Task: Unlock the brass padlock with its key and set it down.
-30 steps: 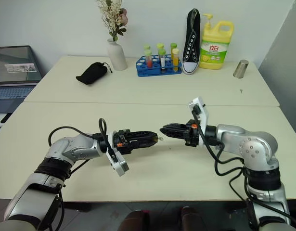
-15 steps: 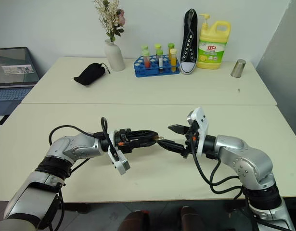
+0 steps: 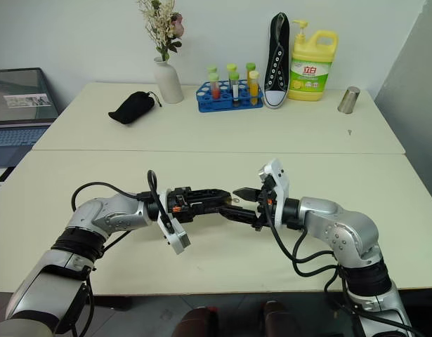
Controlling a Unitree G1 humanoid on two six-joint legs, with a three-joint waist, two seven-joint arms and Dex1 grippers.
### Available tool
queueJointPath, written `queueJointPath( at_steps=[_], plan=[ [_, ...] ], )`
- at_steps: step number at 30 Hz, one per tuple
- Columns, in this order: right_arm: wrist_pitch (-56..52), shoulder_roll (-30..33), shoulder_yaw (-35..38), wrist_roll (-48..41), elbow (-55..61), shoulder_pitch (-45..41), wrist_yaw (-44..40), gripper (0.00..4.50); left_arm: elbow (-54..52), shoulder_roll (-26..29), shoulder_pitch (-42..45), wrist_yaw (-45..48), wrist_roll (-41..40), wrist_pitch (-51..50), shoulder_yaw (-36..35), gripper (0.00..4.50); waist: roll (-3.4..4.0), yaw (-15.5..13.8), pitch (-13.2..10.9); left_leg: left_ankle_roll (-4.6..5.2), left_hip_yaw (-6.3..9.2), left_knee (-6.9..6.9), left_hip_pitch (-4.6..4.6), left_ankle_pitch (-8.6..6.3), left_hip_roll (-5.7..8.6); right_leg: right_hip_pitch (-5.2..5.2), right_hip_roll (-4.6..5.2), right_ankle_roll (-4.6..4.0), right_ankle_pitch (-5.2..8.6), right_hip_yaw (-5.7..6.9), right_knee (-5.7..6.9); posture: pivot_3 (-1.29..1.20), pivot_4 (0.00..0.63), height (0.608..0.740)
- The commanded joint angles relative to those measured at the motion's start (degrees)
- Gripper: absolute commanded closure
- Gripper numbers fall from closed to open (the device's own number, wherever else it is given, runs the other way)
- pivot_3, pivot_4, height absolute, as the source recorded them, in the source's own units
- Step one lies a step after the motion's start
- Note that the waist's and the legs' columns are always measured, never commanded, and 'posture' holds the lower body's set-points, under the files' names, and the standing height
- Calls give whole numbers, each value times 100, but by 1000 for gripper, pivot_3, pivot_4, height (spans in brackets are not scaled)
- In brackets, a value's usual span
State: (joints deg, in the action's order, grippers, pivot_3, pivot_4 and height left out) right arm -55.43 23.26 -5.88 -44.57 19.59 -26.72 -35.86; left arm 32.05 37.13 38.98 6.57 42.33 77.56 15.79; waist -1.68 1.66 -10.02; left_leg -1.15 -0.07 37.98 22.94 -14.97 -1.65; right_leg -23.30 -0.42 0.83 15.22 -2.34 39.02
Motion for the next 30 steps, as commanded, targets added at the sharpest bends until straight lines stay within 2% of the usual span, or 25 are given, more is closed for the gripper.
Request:
queueJointPath(
  at_steps=[1,6,9,16,20,22,26,30],
  plan=[
    [35,-58,3,-24,17,-189,-72,1727,-171,-14,40,-95,-195,-44,-27,3515,0,0,0,0,0,0,0,0,0,0,0,0,0,0,0,0,150,740],
    [41,-98,-5,3,-23,-234,-92,3591,-210,-7,24,-78,-231,-69,-11,3515,0,0,0,0,1,0,0,0,0,0,0,0,0,1,0,0,150,740],
    [64,-95,-15,51,-30,-243,-131,4339,-208,-5,22,-59,-263,-90,0,3515,0,0,0,0,1,0,0,0,0,0,0,0,0,1,0,0,150,740],
    [51,-20,9,19,-65,-341,-337,4333,-244,-13,16,-47,-318,-70,-2,3515,0,0,0,0,2,0,0,0,0,0,0,0,0,1,0,0,150,740],
    [30,57,31,-47,-104,-428,-549,4333,-91,60,47,115,-789,122,227,3515,0,0,0,0,1,0,0,0,0,0,0,0,0,1,0,0,150,740],
    [47,82,34,-10,-148,-447,-589,4333,-62,201,36,256,-1182,201,416,2807,0,0,0,0,2,0,-1,0,-1,0,0,0,0,1,0,0,150,740],
    [146,152,10,162,-224,-436,-661,4333,-243,417,-74,510,-1579,194,546,1667,0,2,0,0,3,0,0,0,-1,0,0,0,0,1,0,0,150,740],
    [250,213,24,314,-329,-431,-726,4333,-612,627,-299,771,-2254,47,675,1661,0,3,0,0,2,0,-1,0,-1,0,1,0,0,1,0,0,150,740]
  ],
)
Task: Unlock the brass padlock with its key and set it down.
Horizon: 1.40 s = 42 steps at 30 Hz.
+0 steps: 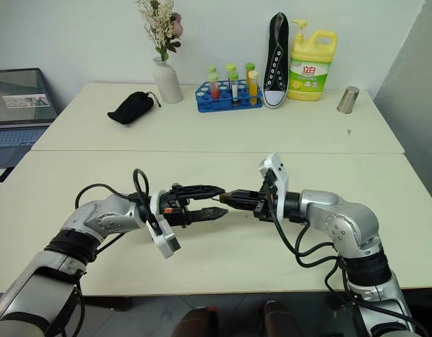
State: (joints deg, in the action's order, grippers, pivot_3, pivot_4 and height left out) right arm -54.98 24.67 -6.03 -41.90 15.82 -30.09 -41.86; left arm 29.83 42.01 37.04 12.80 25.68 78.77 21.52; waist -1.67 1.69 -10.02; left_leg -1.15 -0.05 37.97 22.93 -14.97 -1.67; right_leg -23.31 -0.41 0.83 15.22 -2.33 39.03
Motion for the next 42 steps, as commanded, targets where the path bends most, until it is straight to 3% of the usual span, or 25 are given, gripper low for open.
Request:
queueJointPath(
  at_steps=[1,2,5,9,12,20,25,34,42],
  plan=[
    [224,77,42,75,30,-94,-141,4333,-468,170,-145,212,-713,-118,115,1661,0,-1,0,0,0,0,0,0,0,0,1,0,0,-1,0,0,150,740],
    [268,102,36,128,4,-92,-157,4333,-632,241,-201,304,-985,-230,157,1661,0,0,0,0,1,0,0,0,0,0,1,0,0,0,0,0,150,740],
    [380,230,-10,274,53,-51,-247,4333,-1474,365,-339,779,-2324,-1249,296,2269,1,4,-1,0,2,1,1,0,0,0,2,0,0,-1,1,0,150,740],
    [394,283,41,233,218,-26,-316,4333,-2150,276,-484,1419,-3654,-2782,150,3584,1,2,-1,0,4,2,0,0,1,1,1,0,0,-1,1,0,150,740],
    [547,498,-55,347,443,20,-495,4333,-2085,195,-507,2237,-4240,-3614,135,4492,2,6,-1,0,4,2,-2,0,1,1,-8,1,1,0,1,0,150,740],
    [435,535,158,-32,788,-20,-548,4333,-1555,-320,-503,4108,-5123,-5832,-85,4500,2,6,-2,0,3,2,-1,0,0,1,-38,0,2,-2,-1,0,150,740],
    [367,551,210,-187,871,-11,-485,4333,-1643,-581,-492,4782,-5153,-6366,-329,4500,2,4,-2,0,5,3,0,0,0,0,-38,0,2,-4,-2,0,150,740],
    [379,622,219,-182,820,88,-441,4333,-2448,-656,-789,5067,-5430,-7608,-991,4500,2,5,-2,0,8,2,0,0,-1,0,-38,0,3,-6,-3,0,150,740],
    [449,677,166,-98,669,111,-509,4333,-3023,-775,-926,5081,-5343,-8049,-1277,4500,2,1,-3,0,7,2,0,0,0,0,-38,1,3,-9,-4,0,150,740]
  ],
)
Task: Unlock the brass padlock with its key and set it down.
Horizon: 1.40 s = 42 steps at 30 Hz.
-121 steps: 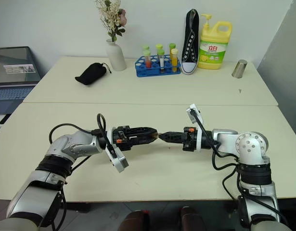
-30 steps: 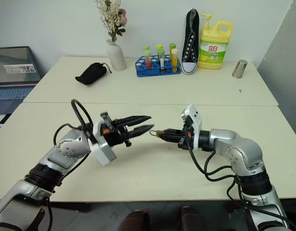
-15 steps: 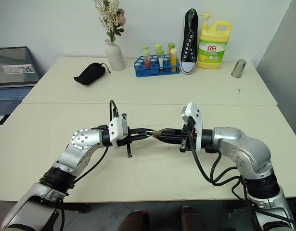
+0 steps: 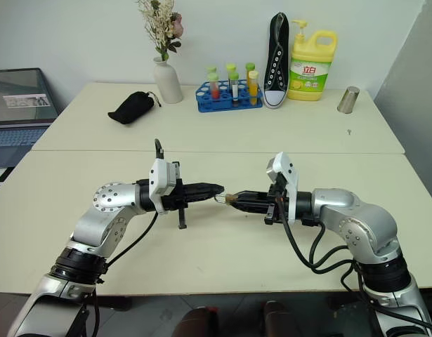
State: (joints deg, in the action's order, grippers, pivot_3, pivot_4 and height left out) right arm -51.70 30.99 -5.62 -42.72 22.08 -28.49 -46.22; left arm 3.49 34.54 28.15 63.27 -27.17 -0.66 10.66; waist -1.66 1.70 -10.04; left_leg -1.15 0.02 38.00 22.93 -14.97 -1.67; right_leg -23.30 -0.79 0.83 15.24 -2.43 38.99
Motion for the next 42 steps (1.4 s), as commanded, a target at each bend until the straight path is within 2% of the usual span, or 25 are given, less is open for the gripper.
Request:
queueJointPath(
  at_steps=[1,11,23,31,42],
  plan=[
    [128,50,124,-11,31,-52,-79,4333,-468,-26,-58,49,-73,-180,-197,4500,0,0,0,0,0,0,0,0,0,0,0,0,0,-1,0,0,150,740],
    [93,56,155,-36,-2,-51,-105,4333,-929,61,-245,201,-131,-664,-406,4500,-1,1,0,0,1,0,0,0,0,0,0,4,2,-1,0,0,150,740],
    [110,62,158,-29,-30,-17,-105,4333,-1934,497,-515,421,-943,-2154,-695,4500,0,7,-2,0,2,-1,0,0,-1,-1,1,25,16,-5,-1,0,150,740],
    [93,69,110,-38,-9,-10,-154,4333,-1940,179,-149,-149,-1394,-2883,-957,4500,-1,3,-3,0,0,0,0,0,0,-1,0,27,17,-5,-1,0,150,740],
    [59,58,69,-64,65,19,-163,4333,-1923,96,2,-208,-1211,-2844,-900,4500,-1,2,-3,0,2,-1,0,0,0,-1,0,27,17,-7,-2,0,150,740]
  ],
)
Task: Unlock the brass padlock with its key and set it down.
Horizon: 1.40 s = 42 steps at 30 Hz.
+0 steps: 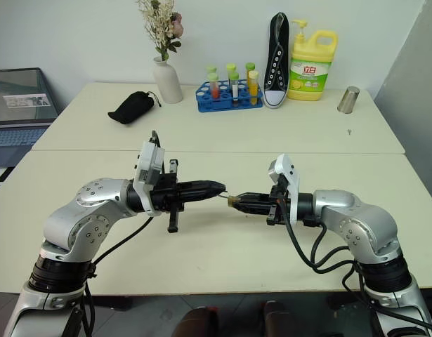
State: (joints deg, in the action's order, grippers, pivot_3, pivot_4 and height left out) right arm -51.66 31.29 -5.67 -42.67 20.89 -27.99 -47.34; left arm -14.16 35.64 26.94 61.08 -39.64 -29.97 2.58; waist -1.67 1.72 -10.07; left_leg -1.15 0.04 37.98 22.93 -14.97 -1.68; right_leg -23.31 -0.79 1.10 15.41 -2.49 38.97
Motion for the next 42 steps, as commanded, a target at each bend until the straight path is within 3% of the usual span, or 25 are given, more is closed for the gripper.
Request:
queueJointPath(
  at_steps=[1,18,27,33,38,42],
  plan=[
    [59,29,69,-66,184,-31,-55,4333,-144,-34,130,-12,66,114,-89,4500,0,0,0,0,0,0,0,0,0,0,0,0,0,0,0,0,150,740],
    [40,34,54,-86,197,-27,-77,4333,253,-460,78,-52,1081,1265,80,4500,0,-3,0,0,-2,0,0,0,0,0,0,0,0,-2,-1,0,150,740],
    [21,53,77,-90,191,-17,-70,4333,8,22,214,271,143,234,-365,4500,-1,3,-2,0,0,-1,0,0,-1,0,-1,0,0,0,-1,0,150,740],
    [2,28,61,-97,166,-46,-64,4333,67,87,52,250,392,378,-284,4500,-1,2,-2,0,-2,-1,0,0,1,0,0,1,1,1,-2,0,150,740],
    [-788,-122,217,-537,-5,-53,308,4333,573,510,-398,655,1789,2399,-185,4500,1,24,-2,0,-3,-3,-3,0,-2,0,0,-2,1,-4,-2,0,150,740],
    [-1217,-338,278,-795,-109,-69,613,4333,858,720,-799,1011,2207,3580,-157,4500,4,9,-6,0,-8,-9,0,0,-9,-9,9,-37,-9,-8,-2,0,150,740]
  ],
)
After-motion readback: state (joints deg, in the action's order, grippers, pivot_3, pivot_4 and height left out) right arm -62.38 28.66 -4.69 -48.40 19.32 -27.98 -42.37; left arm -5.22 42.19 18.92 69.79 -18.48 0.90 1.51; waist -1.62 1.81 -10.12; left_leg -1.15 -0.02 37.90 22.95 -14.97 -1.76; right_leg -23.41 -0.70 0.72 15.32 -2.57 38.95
